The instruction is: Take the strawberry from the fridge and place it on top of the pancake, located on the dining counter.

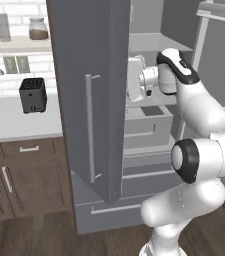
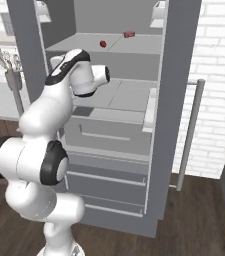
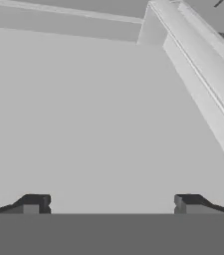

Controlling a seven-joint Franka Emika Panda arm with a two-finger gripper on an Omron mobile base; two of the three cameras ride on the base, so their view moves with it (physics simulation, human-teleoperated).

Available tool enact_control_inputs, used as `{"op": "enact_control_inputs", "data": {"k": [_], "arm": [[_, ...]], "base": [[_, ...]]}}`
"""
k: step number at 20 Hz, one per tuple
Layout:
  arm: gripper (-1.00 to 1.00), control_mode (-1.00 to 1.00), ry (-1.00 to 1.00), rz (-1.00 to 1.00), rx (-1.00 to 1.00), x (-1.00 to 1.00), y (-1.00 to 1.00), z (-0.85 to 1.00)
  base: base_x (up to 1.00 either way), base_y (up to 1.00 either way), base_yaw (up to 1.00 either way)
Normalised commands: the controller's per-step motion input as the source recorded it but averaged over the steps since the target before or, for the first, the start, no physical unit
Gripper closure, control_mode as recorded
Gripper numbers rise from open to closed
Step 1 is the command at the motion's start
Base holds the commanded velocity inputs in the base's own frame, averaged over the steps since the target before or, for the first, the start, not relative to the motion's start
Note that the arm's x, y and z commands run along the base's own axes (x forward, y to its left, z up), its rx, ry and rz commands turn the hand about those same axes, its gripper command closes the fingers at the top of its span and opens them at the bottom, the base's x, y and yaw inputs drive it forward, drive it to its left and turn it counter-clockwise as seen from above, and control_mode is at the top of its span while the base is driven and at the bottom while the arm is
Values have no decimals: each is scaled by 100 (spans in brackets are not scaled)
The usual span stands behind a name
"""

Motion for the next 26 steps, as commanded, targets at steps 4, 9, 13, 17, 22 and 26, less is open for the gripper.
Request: {"op": "enact_control_inputs", "data": {"k": [4,9,13,17,22,26], "arm": [[-100,-100,0,17,0,-52,60,9],[-100,-100,0,14,-2,-46,76,5],[-100,-100,0,11,-5,-42,80,0],[-100,-100,0,8,-6,-37,82,0],[-100,-100,0,5,-5,-37,74,0],[-100,-100,-4,1,-1,-33,31,21]], "base": [[0,0,0],[0,0,0],[0,0,0],[0,0,0],[0,0,0],[0,0,0]]}}
